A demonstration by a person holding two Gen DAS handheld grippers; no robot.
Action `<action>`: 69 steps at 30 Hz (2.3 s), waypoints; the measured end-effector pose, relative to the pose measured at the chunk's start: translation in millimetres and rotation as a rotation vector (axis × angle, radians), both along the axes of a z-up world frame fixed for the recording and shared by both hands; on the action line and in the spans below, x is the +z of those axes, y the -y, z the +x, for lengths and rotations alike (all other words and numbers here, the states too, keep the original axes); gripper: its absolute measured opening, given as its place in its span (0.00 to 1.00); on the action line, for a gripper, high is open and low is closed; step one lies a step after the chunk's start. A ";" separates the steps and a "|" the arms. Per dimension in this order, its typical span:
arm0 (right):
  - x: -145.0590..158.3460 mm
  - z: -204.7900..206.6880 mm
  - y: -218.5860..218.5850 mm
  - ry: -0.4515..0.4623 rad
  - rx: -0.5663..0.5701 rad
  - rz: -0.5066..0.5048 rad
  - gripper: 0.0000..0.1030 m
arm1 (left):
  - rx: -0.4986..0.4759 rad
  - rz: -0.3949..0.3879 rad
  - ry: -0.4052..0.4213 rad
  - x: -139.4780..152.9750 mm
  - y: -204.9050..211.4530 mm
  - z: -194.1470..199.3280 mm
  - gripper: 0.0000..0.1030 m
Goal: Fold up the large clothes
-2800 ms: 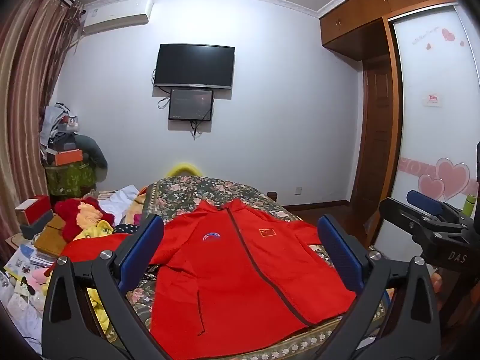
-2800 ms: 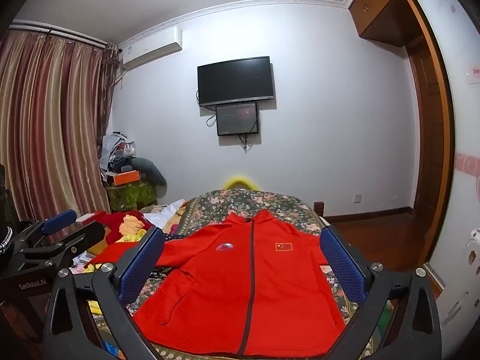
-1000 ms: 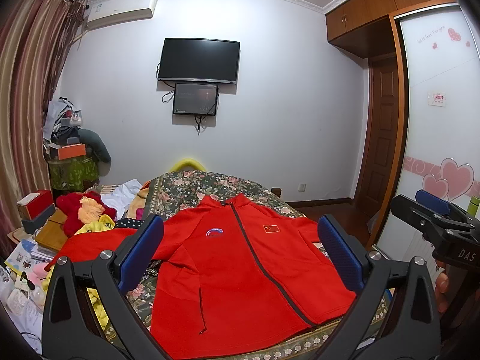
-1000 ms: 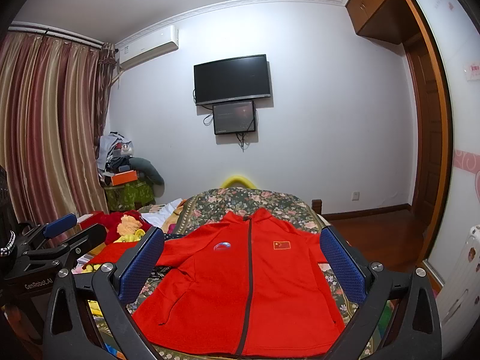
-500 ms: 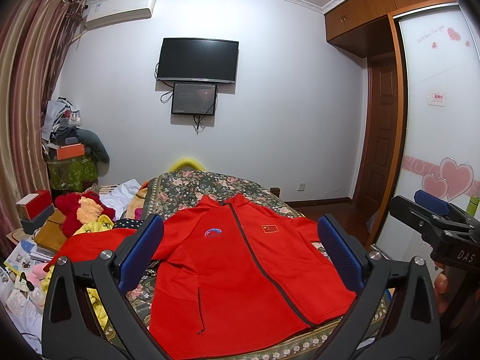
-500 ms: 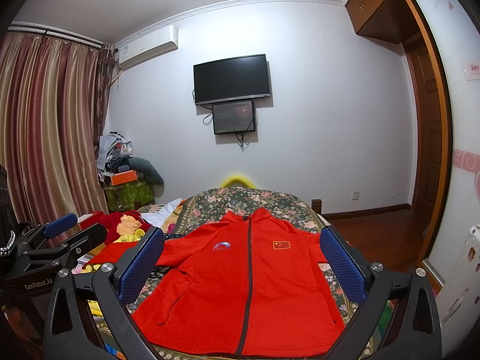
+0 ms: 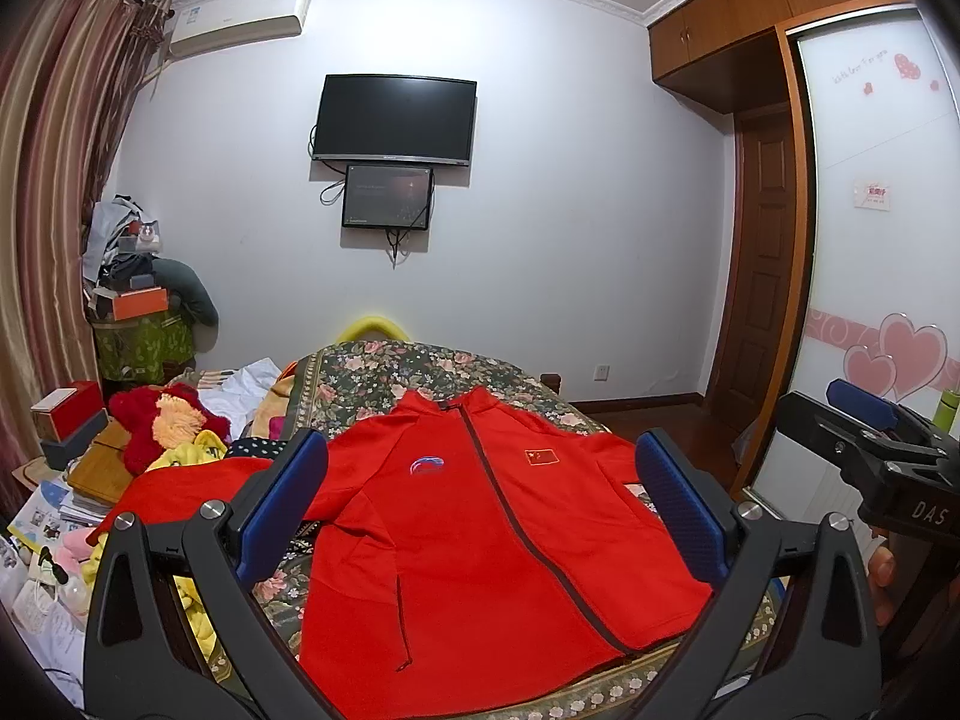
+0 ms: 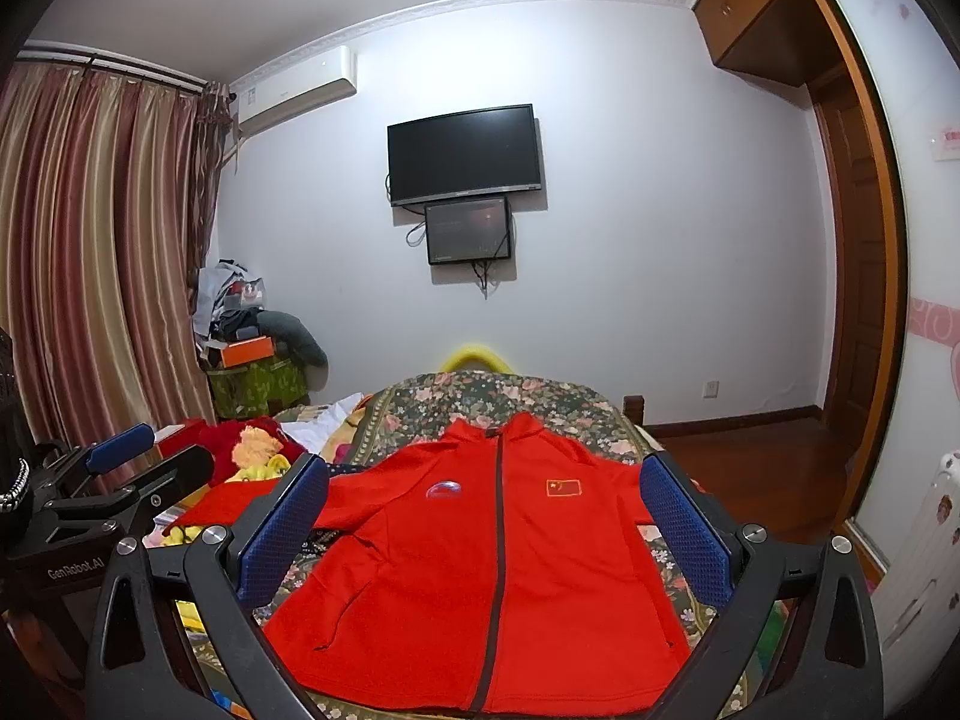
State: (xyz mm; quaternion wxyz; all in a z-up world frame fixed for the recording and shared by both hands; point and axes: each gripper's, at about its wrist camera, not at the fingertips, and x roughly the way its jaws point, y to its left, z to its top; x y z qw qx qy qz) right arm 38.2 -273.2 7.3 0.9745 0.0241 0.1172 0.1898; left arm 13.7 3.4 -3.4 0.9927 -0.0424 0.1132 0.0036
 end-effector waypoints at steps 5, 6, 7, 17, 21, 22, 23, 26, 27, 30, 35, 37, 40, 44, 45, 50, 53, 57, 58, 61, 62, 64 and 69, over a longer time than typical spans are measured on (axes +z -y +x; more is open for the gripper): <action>-6.7 11.3 -6.4 -0.002 -0.002 -0.024 1.00 | -0.009 -0.002 -0.002 -1.5 -3.5 7.9 1.00; -8.2 15.2 -9.4 -0.003 -0.002 -0.028 1.00 | -0.013 -0.005 -0.006 -2.2 -5.8 11.8 1.00; -8.2 20.6 -14.1 -0.005 -0.002 -0.031 1.00 | -0.014 -0.009 -0.009 -2.9 -8.0 15.4 1.00; -26.5 107.9 -48.4 -0.099 0.004 -0.060 1.00 | 0.055 -0.011 -0.102 -26.6 -64.6 78.1 1.00; -44.7 158.5 -66.7 -0.165 0.002 -0.080 1.00 | 0.082 -0.046 -0.176 -49.4 -101.8 109.3 1.00; -49.3 170.4 -71.0 -0.179 0.004 -0.085 1.00 | 0.089 -0.058 -0.202 -57.8 -112.3 117.0 1.00; -55.5 183.4 -76.6 -0.196 0.006 -0.096 1.00 | 0.102 -0.069 -0.225 -65.3 -122.7 124.0 1.00; -75.1 219.8 -94.5 -0.233 0.007 -0.144 1.00 | 0.147 -0.116 -0.288 -92.1 -157.6 142.4 1.00; -81.5 229.4 -99.7 -0.245 0.010 -0.160 1.00 | 0.165 -0.138 -0.310 -102.5 -170.5 147.6 1.00; -107.3 263.5 -119.2 -0.291 0.027 -0.221 1.00 | 0.218 -0.217 -0.355 -133.0 -207.6 158.0 1.00; -154.0 309.9 -145.1 -0.378 0.041 -0.291 1.00 | 0.291 -0.300 -0.424 -180.0 -260.0 166.4 1.00; -174.4 327.1 -153.7 -0.426 0.047 -0.307 1.00 | 0.335 -0.299 -0.445 -196.7 -279.7 170.3 1.00; -202.2 349.7 -165.1 -0.496 0.071 -0.324 1.00 | 0.378 -0.274 -0.487 -217.9 -306.9 178.3 1.00; -228.9 360.7 -169.3 -0.558 0.092 -0.316 1.00 | 0.385 -0.363 -0.533 -244.8 -349.0 188.4 1.00; -234.7 362.9 -170.8 -0.567 0.097 -0.313 1.00 | 0.371 -0.431 -0.544 -253.5 -362.2 190.3 1.00; -247.3 360.9 -173.2 -0.594 0.110 -0.313 1.00 | 0.349 -0.603 -0.557 -278.9 -393.0 193.2 0.89; -249.8 359.8 -172.3 -0.604 0.113 -0.303 1.00 | 0.365 -0.635 -0.552 -287.9 -403.6 198.7 0.83; -250.1 360.1 -171.1 -0.613 0.110 -0.294 1.00 | 0.387 -0.655 -0.523 -289.4 -417.9 206.5 0.75; -249.4 360.1 -170.7 -0.614 0.110 -0.291 1.00 | 0.405 -0.656 -0.519 -288.6 -423.4 208.5 0.71; -245.6 359.4 -168.9 -0.609 0.109 -0.282 1.00 | 0.452 -0.658 -0.501 -285.3 -438.8 213.0 0.62; -243.6 358.9 -169.0 -0.608 0.108 -0.281 1.00 | 0.484 -0.636 -0.496 -282.8 -443.4 214.4 0.60; -238.7 357.4 -169.0 -0.603 0.108 -0.278 1.00 | 0.532 -0.599 -0.504 -277.9 -450.8 217.3 0.51; -222.4 350.6 -166.2 -0.566 0.110 -0.284 1.00 | 0.625 -0.497 -0.531 -262.3 -459.3 227.2 0.27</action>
